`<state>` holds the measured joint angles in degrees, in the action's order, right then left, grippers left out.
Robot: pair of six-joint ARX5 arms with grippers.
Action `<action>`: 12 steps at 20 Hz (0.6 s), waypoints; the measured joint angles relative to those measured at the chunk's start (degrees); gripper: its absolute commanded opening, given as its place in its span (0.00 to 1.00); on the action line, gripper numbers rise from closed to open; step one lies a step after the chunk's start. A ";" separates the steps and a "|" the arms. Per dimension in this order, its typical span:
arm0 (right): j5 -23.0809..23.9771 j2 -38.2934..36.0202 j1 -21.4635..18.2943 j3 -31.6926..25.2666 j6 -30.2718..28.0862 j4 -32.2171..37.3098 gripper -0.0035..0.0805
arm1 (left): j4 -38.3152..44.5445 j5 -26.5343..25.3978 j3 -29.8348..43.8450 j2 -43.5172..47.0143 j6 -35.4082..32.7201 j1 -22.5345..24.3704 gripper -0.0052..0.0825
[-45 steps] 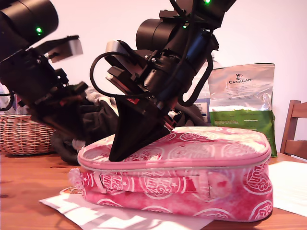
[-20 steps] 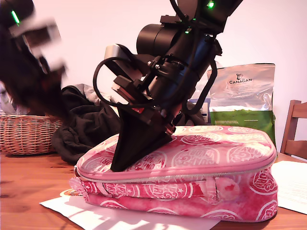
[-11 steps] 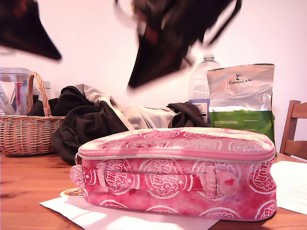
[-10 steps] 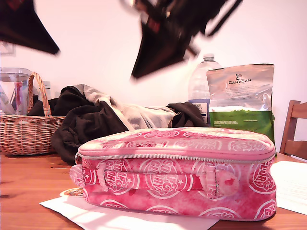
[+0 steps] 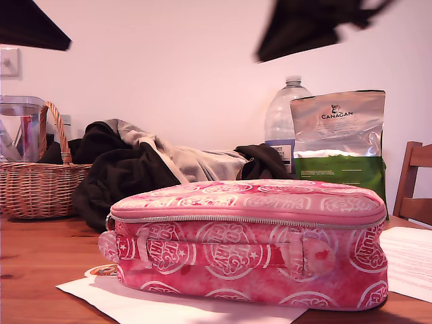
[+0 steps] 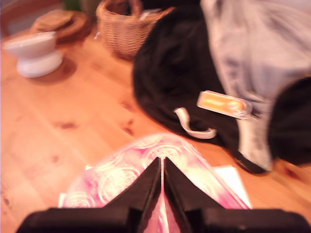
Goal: Open the zipper in the zip bag in front of you
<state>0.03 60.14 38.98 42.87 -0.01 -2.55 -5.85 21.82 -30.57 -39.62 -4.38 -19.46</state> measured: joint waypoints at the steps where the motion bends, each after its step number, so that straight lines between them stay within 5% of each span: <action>1: 0.24 -3.69 -0.42 -2.93 0.00 0.46 0.03 | -0.13 0.02 0.92 1.84 0.96 0.00 0.04; 6: 0.57 -21.84 -0.81 -13.77 -0.02 -0.61 0.03 | -4.68 0.07 1.73 8.94 2.95 0.00 0.04; 12: 3.63 -36.50 -0.74 -17.33 -0.22 -12.87 0.03 | -11.80 -0.33 1.77 13.86 2.93 0.00 0.04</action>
<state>3.66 23.64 38.24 25.54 -0.23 -15.42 -17.65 21.50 -28.80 -25.76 -1.45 -19.46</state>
